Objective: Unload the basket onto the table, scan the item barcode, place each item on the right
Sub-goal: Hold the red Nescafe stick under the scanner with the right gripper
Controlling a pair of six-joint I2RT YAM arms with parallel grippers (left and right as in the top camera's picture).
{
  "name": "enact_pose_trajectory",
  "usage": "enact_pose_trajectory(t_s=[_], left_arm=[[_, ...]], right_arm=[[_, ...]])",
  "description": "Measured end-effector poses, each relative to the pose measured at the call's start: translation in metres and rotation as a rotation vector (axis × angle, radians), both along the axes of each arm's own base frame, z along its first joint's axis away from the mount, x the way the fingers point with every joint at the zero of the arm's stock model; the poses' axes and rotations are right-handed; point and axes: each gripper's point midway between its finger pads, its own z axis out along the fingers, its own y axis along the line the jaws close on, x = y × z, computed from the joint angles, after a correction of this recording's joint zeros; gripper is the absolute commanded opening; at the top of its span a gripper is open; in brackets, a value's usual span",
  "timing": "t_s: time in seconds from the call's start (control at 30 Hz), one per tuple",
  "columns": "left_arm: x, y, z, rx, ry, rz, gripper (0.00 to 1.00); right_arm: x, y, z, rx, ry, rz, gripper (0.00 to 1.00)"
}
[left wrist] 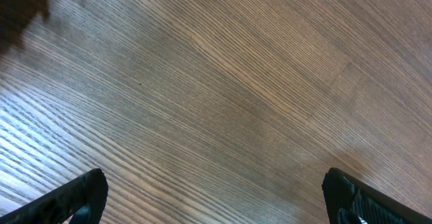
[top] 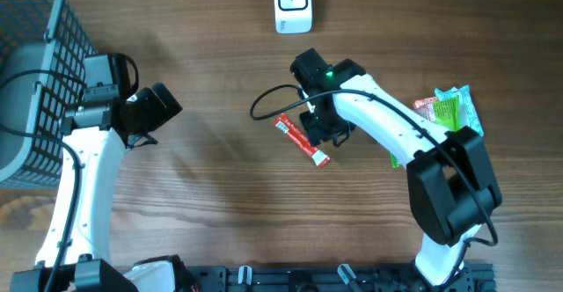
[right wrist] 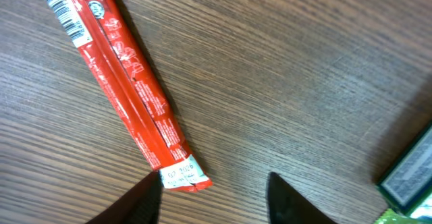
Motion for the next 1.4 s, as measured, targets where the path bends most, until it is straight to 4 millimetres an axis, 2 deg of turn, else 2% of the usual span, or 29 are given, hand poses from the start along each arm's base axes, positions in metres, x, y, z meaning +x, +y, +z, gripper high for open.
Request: enact_pose_trajectory(t_s=[0.27, 0.33, 0.4, 0.43, 0.53, 0.57, 0.63, 0.87, 0.93, 1.03, 1.1, 1.23, 1.33, 1.4], left_arm=[[0.000, 0.000, 0.000, 0.000, 0.000, 0.000, 1.00], [0.000, 0.000, 0.000, 0.000, 0.000, 0.000, 1.00], [0.000, 0.000, 0.000, 0.000, 0.000, 0.000, 1.00], [0.000, 0.000, 0.000, 0.000, 0.000, 0.000, 1.00], [0.000, 0.000, 0.000, 0.000, 0.000, 0.000, 1.00], [0.000, 0.000, 0.000, 0.000, 0.000, 0.000, 1.00], [0.000, 0.000, 0.000, 0.000, 0.000, 0.000, 1.00], [0.000, 0.000, 0.000, 0.000, 0.000, 0.000, 1.00], [0.000, 0.000, 0.000, 0.000, 0.000, 0.000, 1.00], [0.000, 0.000, 0.000, 0.000, 0.000, 0.000, 1.00], [0.000, 0.000, 0.000, 0.000, 0.000, 0.000, 1.00], [0.000, 0.000, 0.000, 0.000, 0.000, 0.000, 1.00], [0.000, 0.000, 0.000, 0.000, 0.000, 0.000, 1.00], [0.000, 0.000, 0.000, 0.000, 0.000, 0.000, 1.00]], right_arm=[[-0.028, 0.004, -0.038, 0.084, 0.084, 0.008, 0.39], [-0.028, 0.007, -0.046, 0.107, 0.073, 0.012, 0.36], [-0.026, 0.008, -0.047, 0.122, 0.055, 0.016, 0.34], [-0.025, 0.010, -0.047, 0.135, 0.040, 0.020, 0.29], [-0.025, 0.012, -0.047, 0.142, 0.038, 0.025, 0.26], [-0.025, 0.012, -0.047, 0.143, 0.039, 0.025, 0.22], [-0.026, 0.012, -0.047, 0.145, 0.042, 0.020, 0.05], [-0.025, 0.010, -0.044, 0.138, 0.035, 0.009, 0.04], [-0.021, 0.003, -0.037, 0.107, -0.009, 0.009, 0.04], [-0.002, -0.003, 0.023, 0.129, -0.210, 0.006, 0.04], [0.000, -0.003, 0.059, 0.175, -0.301, 0.004, 0.04], [-0.002, -0.003, 0.063, 0.183, -0.305, 0.019, 0.04], [-0.010, 0.011, 0.064, 0.259, -0.265, 0.081, 0.04], [-0.015, 0.012, 0.064, 0.262, -0.246, 0.116, 0.04]])
